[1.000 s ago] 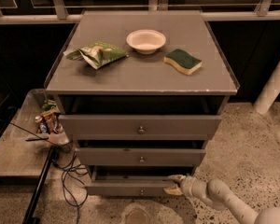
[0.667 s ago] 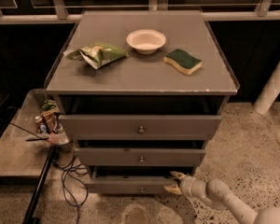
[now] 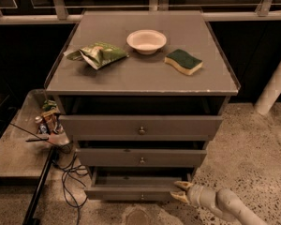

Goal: Open bottom drawer

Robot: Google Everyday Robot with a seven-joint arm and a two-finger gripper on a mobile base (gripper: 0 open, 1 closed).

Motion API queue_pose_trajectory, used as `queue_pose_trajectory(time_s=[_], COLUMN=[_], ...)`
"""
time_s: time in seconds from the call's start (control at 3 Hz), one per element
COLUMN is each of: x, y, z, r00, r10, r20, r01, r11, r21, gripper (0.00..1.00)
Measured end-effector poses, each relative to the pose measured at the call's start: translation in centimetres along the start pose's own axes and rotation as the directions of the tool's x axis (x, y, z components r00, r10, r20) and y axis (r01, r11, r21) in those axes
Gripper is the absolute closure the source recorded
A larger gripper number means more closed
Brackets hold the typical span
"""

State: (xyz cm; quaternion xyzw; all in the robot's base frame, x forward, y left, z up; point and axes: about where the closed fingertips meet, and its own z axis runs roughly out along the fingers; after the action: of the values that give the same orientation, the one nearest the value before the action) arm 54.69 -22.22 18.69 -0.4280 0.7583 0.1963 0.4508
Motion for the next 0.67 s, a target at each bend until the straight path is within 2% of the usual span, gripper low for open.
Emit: queue_pose_trajectory(time_s=[0.33, 0.67], x=[0.76, 0.68], y=[1.05, 1.11], z=[-2.9, -2.88], r00=[1.0, 1.0], r10=[-0.003, -0.003], r20=[0.003, 0.003], r01=[0.003, 0.003], r11=[0.9999, 0.9999], r21=[0.011, 0.011], gripper=[1.0, 1.0])
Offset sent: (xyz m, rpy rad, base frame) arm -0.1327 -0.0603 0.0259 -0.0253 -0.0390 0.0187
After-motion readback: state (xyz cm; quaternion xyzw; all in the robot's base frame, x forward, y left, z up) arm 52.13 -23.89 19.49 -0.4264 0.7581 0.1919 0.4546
